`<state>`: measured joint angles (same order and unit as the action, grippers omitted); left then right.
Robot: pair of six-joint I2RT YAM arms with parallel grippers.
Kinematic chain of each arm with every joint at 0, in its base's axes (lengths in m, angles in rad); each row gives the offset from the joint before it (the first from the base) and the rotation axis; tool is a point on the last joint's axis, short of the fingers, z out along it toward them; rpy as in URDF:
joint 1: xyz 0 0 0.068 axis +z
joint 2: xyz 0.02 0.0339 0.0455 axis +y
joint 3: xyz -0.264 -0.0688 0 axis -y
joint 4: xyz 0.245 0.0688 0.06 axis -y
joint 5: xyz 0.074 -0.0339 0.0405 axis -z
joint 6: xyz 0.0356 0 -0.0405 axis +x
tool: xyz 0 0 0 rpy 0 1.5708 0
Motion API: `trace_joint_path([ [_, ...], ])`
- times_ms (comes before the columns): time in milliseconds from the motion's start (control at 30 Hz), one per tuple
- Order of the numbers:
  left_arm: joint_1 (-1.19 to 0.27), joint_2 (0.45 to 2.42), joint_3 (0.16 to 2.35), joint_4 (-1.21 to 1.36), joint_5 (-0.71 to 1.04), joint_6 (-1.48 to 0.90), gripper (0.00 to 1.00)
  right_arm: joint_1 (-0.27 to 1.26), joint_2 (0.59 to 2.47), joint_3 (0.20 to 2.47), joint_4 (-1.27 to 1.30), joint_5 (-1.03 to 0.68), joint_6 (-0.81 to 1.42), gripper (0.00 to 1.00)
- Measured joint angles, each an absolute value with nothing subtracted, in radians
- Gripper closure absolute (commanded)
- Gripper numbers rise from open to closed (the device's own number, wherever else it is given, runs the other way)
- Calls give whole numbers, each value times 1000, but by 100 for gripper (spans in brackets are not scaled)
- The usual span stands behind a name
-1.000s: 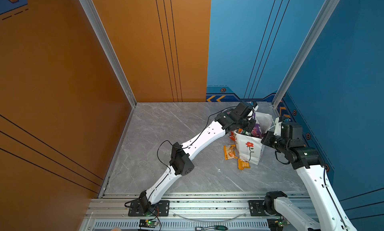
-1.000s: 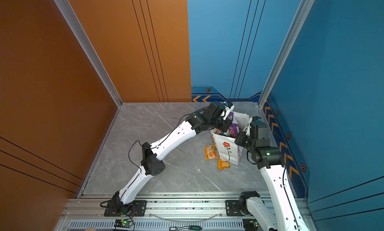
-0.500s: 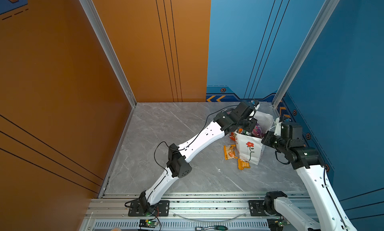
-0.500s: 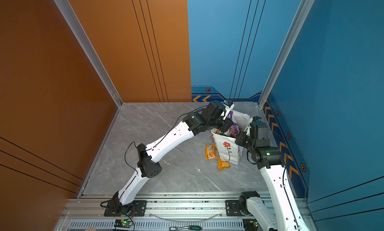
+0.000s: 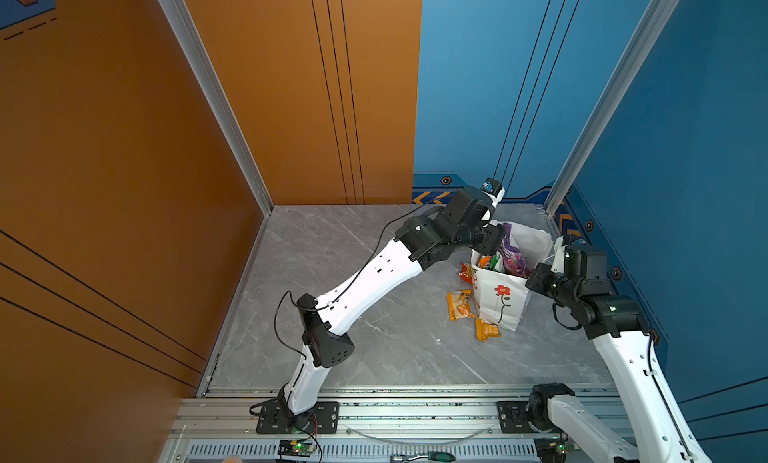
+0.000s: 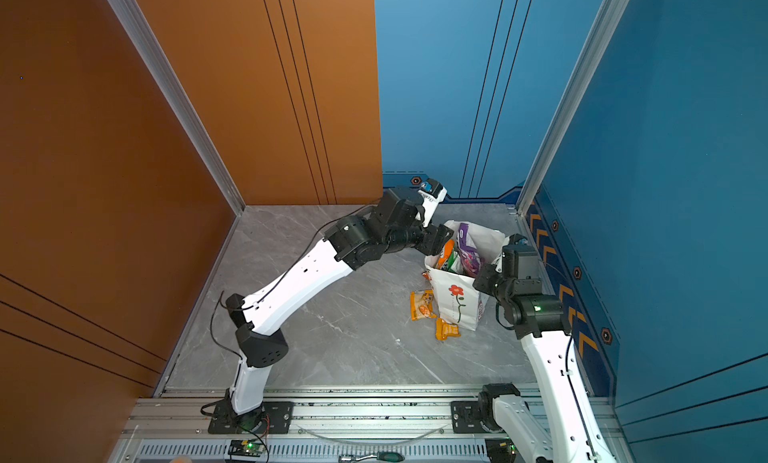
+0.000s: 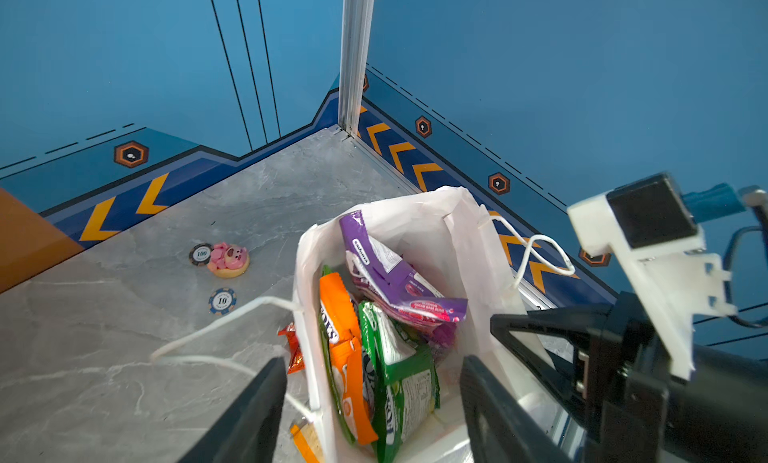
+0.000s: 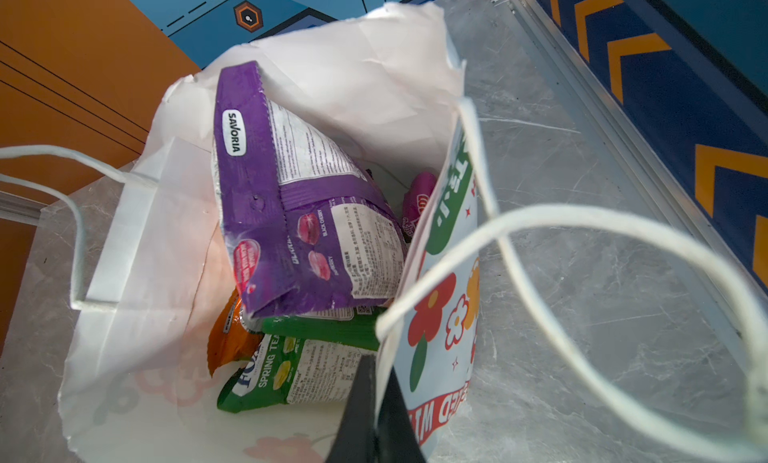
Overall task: Place the snacks into the paper bag
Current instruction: 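Withdraw the left gripper toward the red-and-yellow snack packet beside the bag, then lower the left gripper onto the red-and-yellow packet and close on it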
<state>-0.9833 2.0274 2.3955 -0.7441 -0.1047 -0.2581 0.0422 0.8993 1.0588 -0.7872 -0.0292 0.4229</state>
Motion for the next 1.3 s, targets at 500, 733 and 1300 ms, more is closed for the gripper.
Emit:
trace_joint_path([
  [500, -778, 1653, 1784, -592, -253, -411, 23, -88, 903, 1059, -838, 13, 428, 100],
  [733, -677, 1707, 1647, -549, -172, -554, 21, -138, 911, 1059, -838, 23, 451, 100],
  [1300, -715, 2136, 1737, -356, 193, -811, 15, -165, 931, 1059, -812, -12, 469, 100],
])
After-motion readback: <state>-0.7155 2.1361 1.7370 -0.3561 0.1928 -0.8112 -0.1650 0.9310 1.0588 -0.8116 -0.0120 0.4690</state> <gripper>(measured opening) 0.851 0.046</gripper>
